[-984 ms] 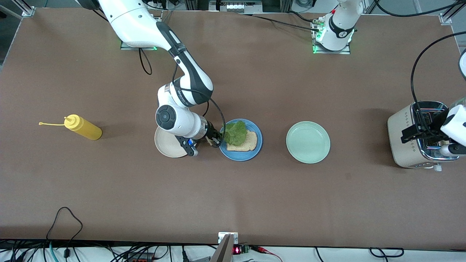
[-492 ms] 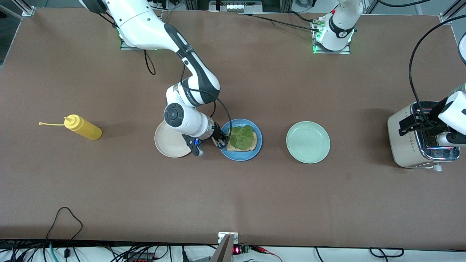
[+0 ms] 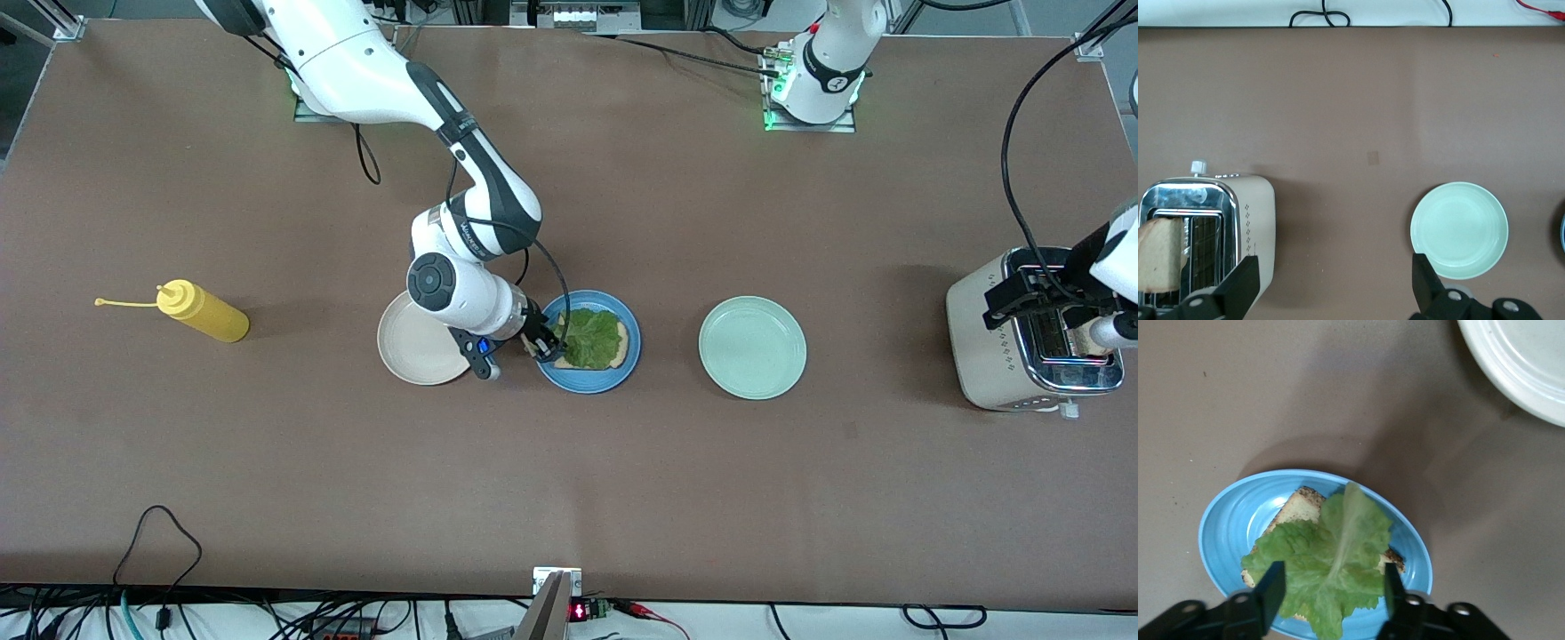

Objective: Make sandwich in blue plate with both arms

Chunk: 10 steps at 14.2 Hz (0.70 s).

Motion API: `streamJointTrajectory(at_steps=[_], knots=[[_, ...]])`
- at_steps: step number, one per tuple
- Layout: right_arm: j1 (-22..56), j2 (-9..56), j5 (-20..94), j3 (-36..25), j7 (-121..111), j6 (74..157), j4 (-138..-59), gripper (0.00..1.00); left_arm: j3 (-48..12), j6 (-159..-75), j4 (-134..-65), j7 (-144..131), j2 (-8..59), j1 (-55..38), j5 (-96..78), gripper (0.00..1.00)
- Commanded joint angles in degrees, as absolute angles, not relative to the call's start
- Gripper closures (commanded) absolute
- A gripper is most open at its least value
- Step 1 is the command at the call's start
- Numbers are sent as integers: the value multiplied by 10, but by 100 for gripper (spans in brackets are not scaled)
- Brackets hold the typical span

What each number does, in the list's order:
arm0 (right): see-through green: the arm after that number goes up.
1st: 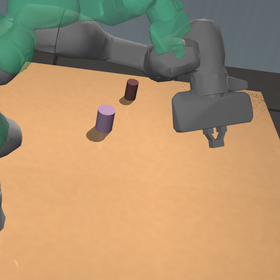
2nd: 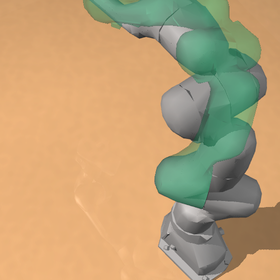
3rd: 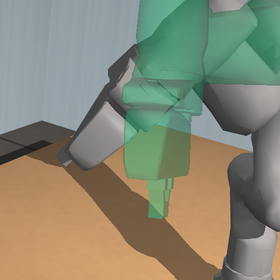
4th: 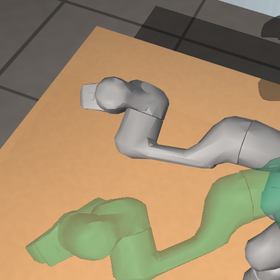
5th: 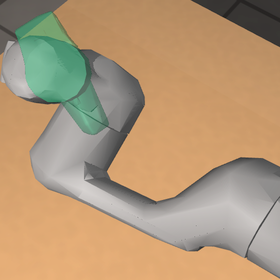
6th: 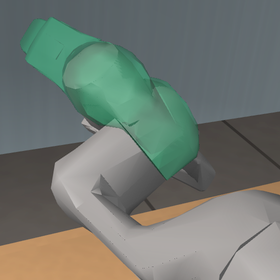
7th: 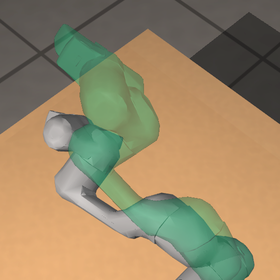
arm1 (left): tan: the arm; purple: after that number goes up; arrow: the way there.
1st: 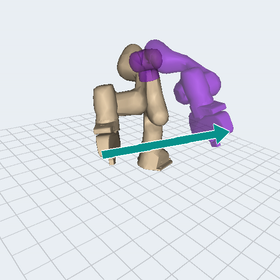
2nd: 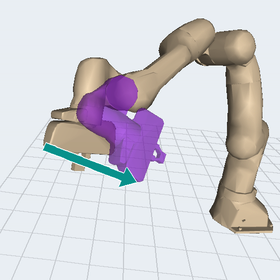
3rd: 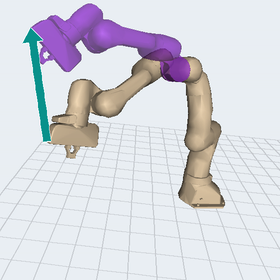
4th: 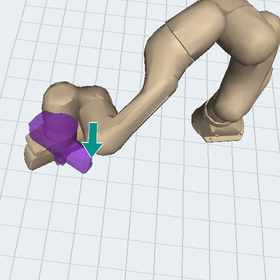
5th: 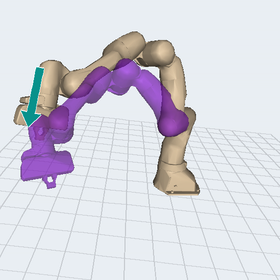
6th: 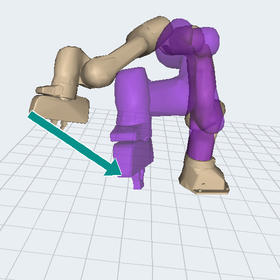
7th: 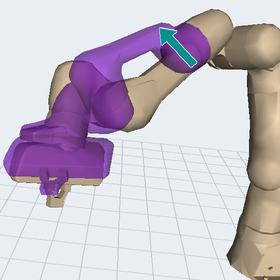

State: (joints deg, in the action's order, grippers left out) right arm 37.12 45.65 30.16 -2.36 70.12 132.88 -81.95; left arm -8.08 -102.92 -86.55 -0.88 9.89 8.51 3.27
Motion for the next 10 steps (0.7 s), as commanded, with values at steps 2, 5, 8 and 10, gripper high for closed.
streamJointTrajectory(at_steps=[2, 5, 8, 10], knots=[[357, 438, 297, -33, 695, 1290, -805, 0, -68, -960, -890, -33, 59, 70, 23, 0], [314, 393, 265, -36, 605, 1190, -805, 0, -69, -959, -910, -32, 40, 71, 22, 0], [265, 336, 258, -41, 498, 1085, -809, 0, -69, -973, -957, -33, 10, 72, 21, 0], [244, 298, 220, -51, 421, 1024, -810, 0, -69, -976, -959, -33, 7, 75, 15, 0]])
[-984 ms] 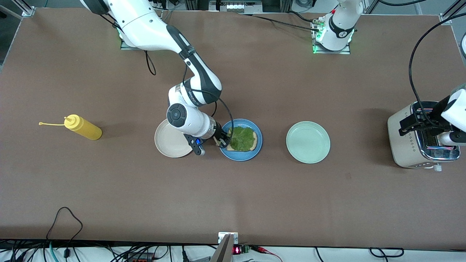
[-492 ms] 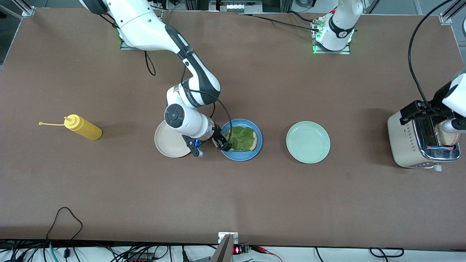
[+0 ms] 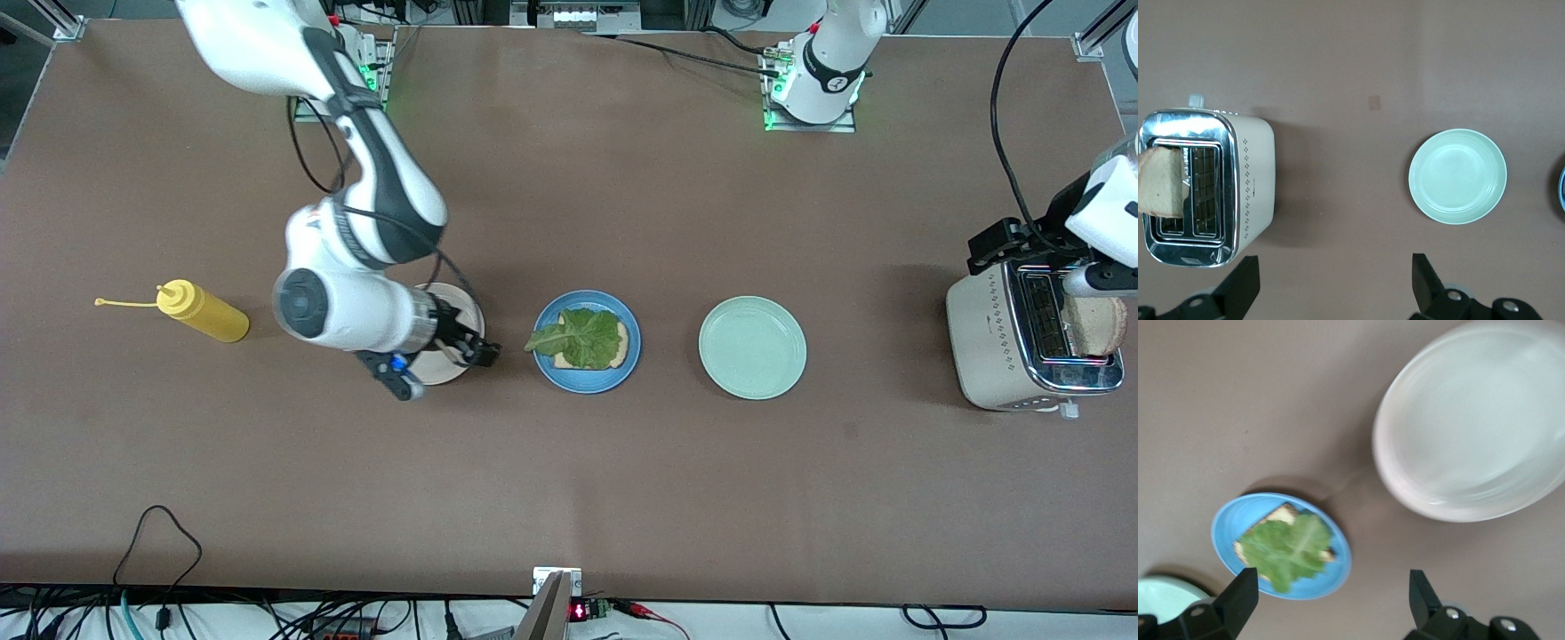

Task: Make sandwich in blue plate with both arms
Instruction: 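Withdraw the right gripper from the blue plate toward the mustard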

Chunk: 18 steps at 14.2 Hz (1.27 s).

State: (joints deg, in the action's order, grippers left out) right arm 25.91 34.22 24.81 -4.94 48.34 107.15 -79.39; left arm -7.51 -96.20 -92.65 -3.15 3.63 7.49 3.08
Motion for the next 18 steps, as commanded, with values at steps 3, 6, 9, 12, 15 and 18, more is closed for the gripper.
streamJointTrajectory(at_steps=[3, 6, 9, 12, 15, 18], knots=[[198, 238, 198, -55, 315, 928, -812, 0, -69, -978, -959, -34, 8, 76, 1, 0], [161, 173, 148, -55, 167, 869, -835, 0, -69, -980, -959, -34, 8, 75, 1, 0], [121, 68, 85, -53, 1, 872, -934, 0, -69, -977, -959, -33, 9, 75, 1, 0], [49, -17, 40, -48, -180, 910, -1032, 0, -69, -976, -958, -33, 8, 75, 1, 0], [-44, -69, 38, -48, -387, 973, -1105, 0, -69, -975, -959, -33, 8, 76, 1, 0], [-123, -73, 47, -53, -603, 1036, -1135, 0, -69, -973, -959, -33, 8, 75, 1, 0]])
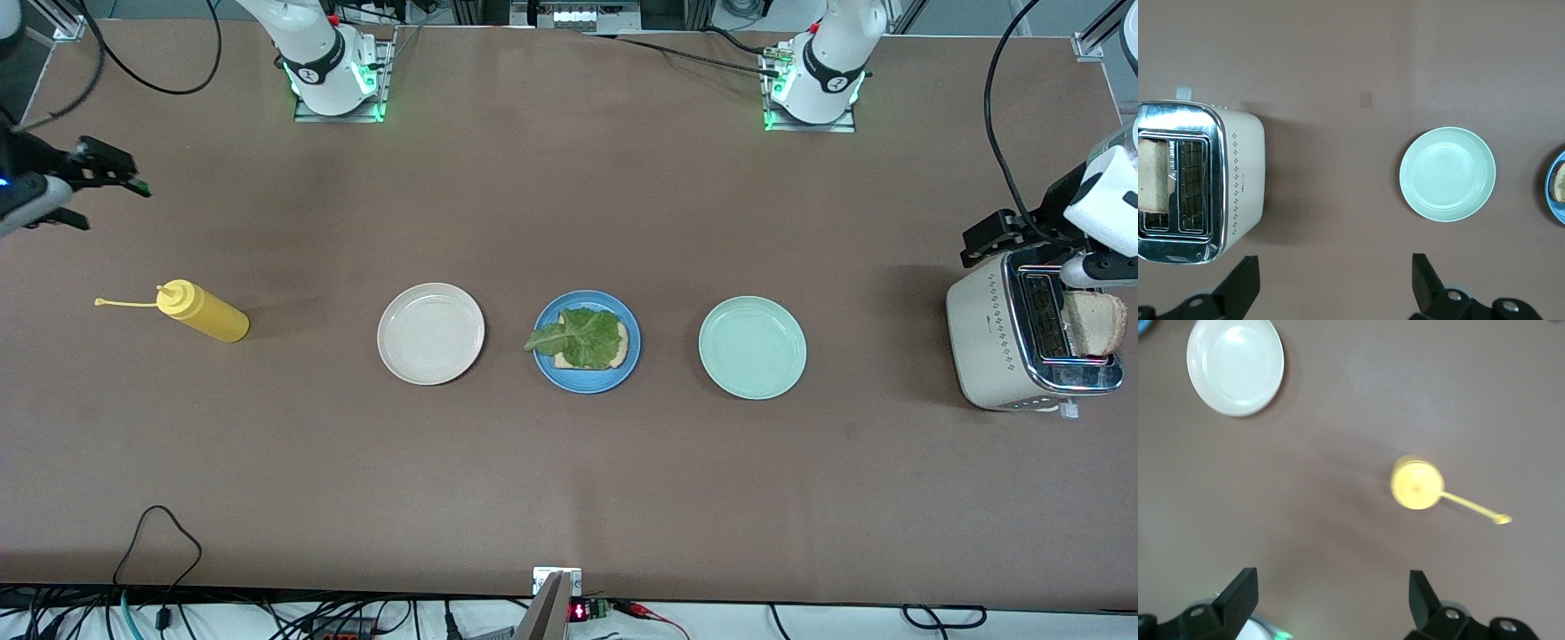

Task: Make sandwich in blue plate with both arms
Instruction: 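Withdraw the right gripper from the blue plate toward the mustard, then lower the open right gripper around the yellow mustard bottle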

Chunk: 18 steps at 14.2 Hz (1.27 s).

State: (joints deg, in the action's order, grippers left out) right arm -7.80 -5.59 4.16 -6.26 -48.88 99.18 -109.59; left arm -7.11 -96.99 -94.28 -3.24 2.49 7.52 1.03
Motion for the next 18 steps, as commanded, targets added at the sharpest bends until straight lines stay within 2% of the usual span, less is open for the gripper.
streamJointTrajectory(at_steps=[1, 4, 6, 10, 18], knots=[[-141, -73, 56, -54, -665, 1062, -1150, 0, -69, -973, -959, -33, 8, 76, 1, 0], [-173, -65, 144, -80, -855, 1161, -1220, 0, -69, -970, -960, -33, 9, 75, 1, 0], [-174, -47, 213, -103, -968, 1198, -1251, 0, -69, -968, -960, -33, 9, 76, 1, 0], [-230, 33, 363, -110, -1203, 1191, -1257, 0, -69, -967, -961, -33, 10, 75, 0, 0], [-277, 153, 486, -110, -1395, 1164, -1243, 0, -69, -964, -963, -33, 11, 75, 0, 0]])
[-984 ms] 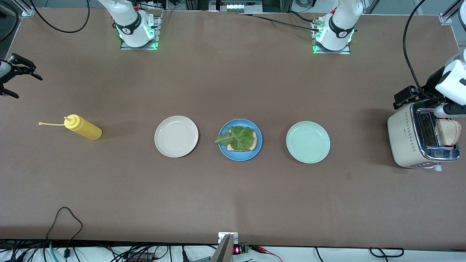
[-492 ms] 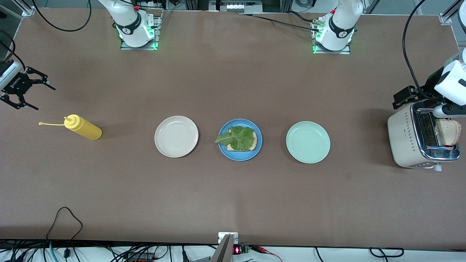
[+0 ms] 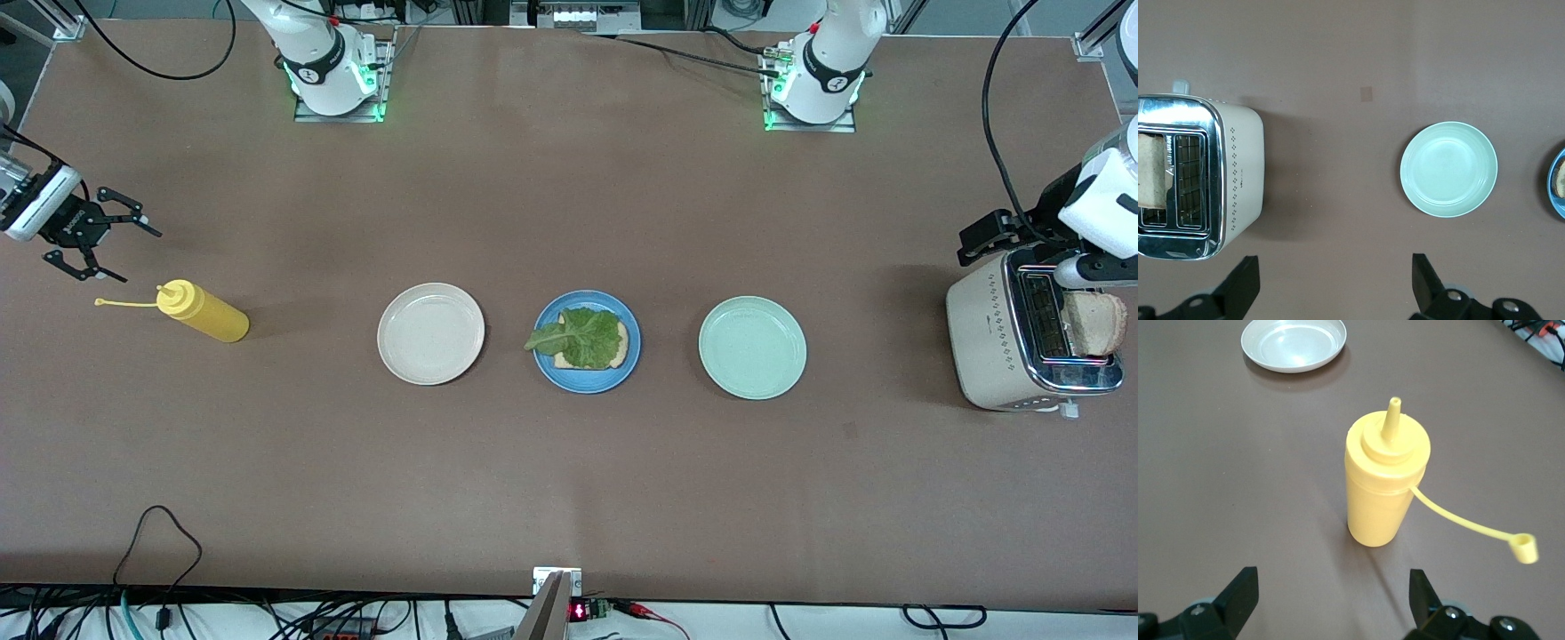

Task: Make sandwich in blue plate with both arms
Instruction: 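Lower the open right gripper around the yellow mustard bottle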

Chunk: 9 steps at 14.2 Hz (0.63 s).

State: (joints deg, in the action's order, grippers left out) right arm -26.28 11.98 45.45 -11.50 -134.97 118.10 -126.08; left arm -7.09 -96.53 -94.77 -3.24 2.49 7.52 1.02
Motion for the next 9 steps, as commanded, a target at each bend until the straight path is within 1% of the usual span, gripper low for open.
streamJointTrajectory(at_steps=[1, 4, 6, 8, 9], knots=[[-279, 173, 498, -109, -1405, 1155, -1234, 0, -69, -963, -963, -33, 11, 75, 0, 0], [-279, 244, 561, -101, -1442, 1135, -1204, 0, -69, -963, -963, -33, 11, 75, 0, 0], [-291, 300, 591, -70, -1467, 1132, -1173, 0, -69, -960, -963, -33, 12, 75, 0, 0], [-312, 331, 603, -40, -1467, 1129, -1165, 0, -69, -959, -963, -33, 12, 75, 0, 0], [-312, 334, 611, -31, -1469, 1133, -1165, 0, -69, -959, -963, -33, 12, 75, -1, 0]])
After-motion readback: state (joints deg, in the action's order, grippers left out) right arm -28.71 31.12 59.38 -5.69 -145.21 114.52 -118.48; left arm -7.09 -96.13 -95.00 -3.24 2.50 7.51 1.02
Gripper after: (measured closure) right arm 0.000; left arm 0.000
